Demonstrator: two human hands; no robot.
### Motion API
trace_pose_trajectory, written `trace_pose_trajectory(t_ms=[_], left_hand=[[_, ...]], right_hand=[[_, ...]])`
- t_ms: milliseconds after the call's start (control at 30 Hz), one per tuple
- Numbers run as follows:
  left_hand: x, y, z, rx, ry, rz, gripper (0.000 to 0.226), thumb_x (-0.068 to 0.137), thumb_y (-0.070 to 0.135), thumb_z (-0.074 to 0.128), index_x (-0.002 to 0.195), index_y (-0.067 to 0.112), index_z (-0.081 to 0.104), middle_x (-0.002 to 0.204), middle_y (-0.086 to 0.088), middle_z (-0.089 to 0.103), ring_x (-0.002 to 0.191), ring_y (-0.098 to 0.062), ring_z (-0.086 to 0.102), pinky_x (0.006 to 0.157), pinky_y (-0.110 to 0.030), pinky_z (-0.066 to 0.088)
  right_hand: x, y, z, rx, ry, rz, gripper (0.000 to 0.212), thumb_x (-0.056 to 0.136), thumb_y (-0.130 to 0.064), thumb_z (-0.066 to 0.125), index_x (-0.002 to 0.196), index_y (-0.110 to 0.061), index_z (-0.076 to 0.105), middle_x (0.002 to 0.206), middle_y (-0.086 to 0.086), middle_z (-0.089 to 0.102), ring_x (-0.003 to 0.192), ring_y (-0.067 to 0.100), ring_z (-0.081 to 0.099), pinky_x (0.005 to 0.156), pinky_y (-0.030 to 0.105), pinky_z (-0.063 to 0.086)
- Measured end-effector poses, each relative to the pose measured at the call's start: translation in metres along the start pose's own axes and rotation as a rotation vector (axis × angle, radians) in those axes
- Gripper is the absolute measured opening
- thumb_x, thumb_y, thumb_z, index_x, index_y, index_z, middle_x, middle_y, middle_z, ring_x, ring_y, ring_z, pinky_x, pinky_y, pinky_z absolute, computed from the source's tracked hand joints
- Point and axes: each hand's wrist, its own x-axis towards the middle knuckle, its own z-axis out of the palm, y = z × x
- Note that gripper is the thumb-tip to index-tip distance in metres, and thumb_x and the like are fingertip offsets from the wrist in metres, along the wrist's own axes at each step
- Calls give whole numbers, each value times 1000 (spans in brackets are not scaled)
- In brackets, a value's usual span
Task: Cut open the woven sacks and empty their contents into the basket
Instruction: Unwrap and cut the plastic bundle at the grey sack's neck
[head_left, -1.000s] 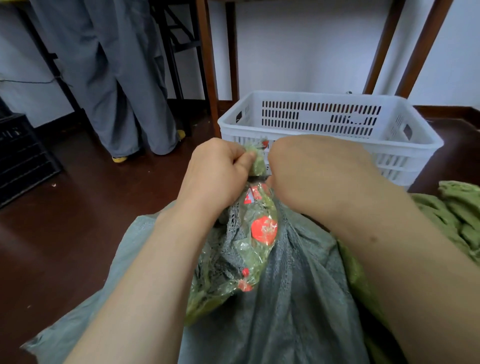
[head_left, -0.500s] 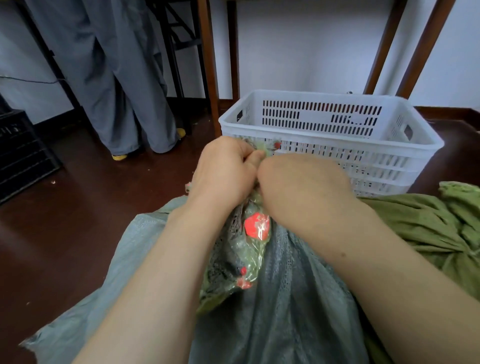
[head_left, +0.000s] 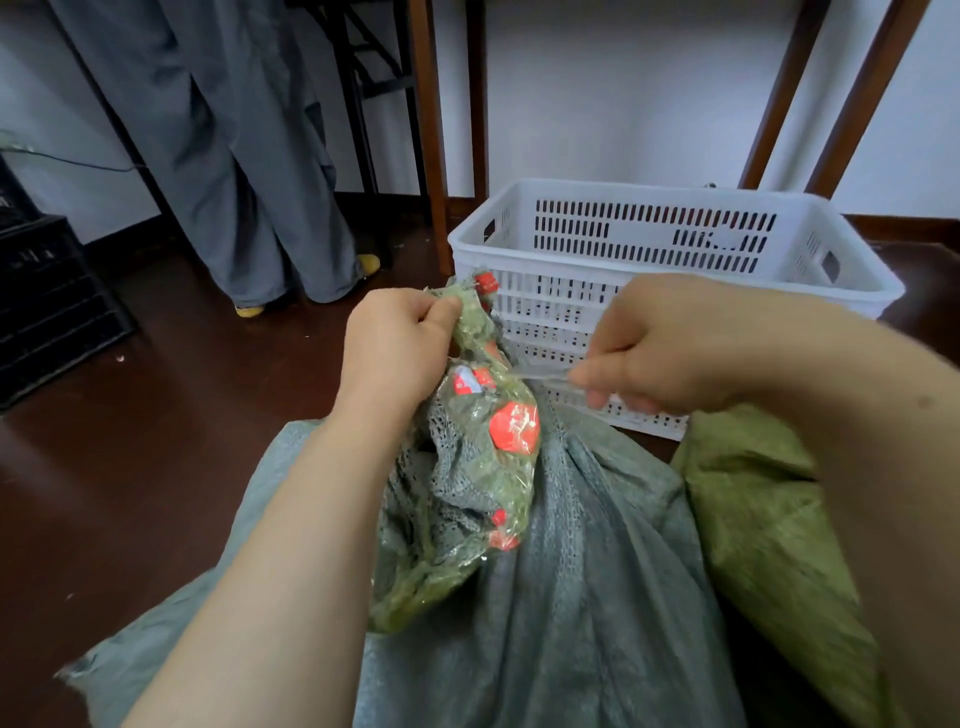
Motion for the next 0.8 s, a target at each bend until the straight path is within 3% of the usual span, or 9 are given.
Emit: trace_pose_trajectory(t_ms=[100, 200, 267, 433, 533, 633, 667, 733, 800], left_hand=[[-1, -1, -4, -97, -46, -104, 46, 95, 29, 56, 58, 1, 59, 36, 6, 44, 32, -6, 31, 44, -23, 26], [-4, 4, -4, -294, -123, -196, 41, 94, 30, 58, 62, 5, 66, 62, -20, 63, 43, -12, 38, 45, -19, 31], [-6, 11, -4, -409, -159, -252, 39, 94, 28, 58, 65, 3, 67, 63, -19, 62, 40, -13, 40, 41, -16, 34], [-9, 27, -16, -599, -327, -396, 40, 86, 43, 62, 57, 17, 70, 58, -2, 62, 45, -12, 55, 45, -18, 43], [-11, 33, -30, -401, -473, -348, 33, 65, 52, 73, 78, 22, 74, 59, 6, 62, 45, -8, 54, 40, -15, 38], [-14, 37, -34, -112, -548, -310, 80, 62, 31, 83, 133, 19, 51, 68, 7, 55, 46, -5, 43, 34, -13, 29], [-14, 38, -34, -79, -539, -319, 85, 65, 23, 84, 140, 17, 45, 76, 4, 55, 47, -6, 42, 34, -13, 29], [-14, 43, -41, -6, -563, -304, 74, 67, 12, 82, 134, 15, 51, 83, -1, 59, 37, -3, 39, 32, -12, 29], [-14, 53, -49, 25, -610, -250, 51, 69, 9, 81, 115, 19, 63, 68, -1, 64, 31, -1, 38, 33, -13, 35]], right_hand=[[10, 31, -8, 457, 1, 125, 25, 89, -29, 63, 84, -5, 69, 51, 0, 51, 35, 7, 32, 33, 17, 24], [28, 40, 16, 880, -17, 164, 56, 67, -48, 68, 97, 0, 64, 65, 4, 63, 31, 4, 24, 29, 12, 19], [37, 35, 40, 1002, -79, 159, 68, 56, -46, 72, 103, 2, 59, 79, 7, 71, 31, 2, 23, 28, 13, 19], [48, 20, 71, 1326, -131, 86, 32, 75, -22, 71, 93, 0, 58, 53, -2, 53, 31, 2, 23, 29, 15, 15], [52, 22, 65, 1374, 46, 82, 20, 79, -12, 70, 89, 2, 60, 49, -1, 55, 28, 2, 25, 28, 14, 17], [53, 23, 59, 1263, 249, 75, 14, 85, -13, 68, 77, -6, 58, 44, -3, 48, 29, 3, 28, 30, 16, 21], [53, 23, 59, 1191, 316, 68, 16, 86, -15, 68, 75, -8, 57, 47, -3, 46, 30, 2, 29, 31, 16, 23], [54, 23, 62, 1039, 419, 43, 20, 87, -17, 67, 71, -12, 56, 53, -3, 46, 33, 0, 32, 38, 16, 29], [55, 25, 64, 957, 464, 6, 19, 88, -18, 67, 72, -14, 57, 56, -4, 47, 37, 0, 34, 46, 18, 32]])
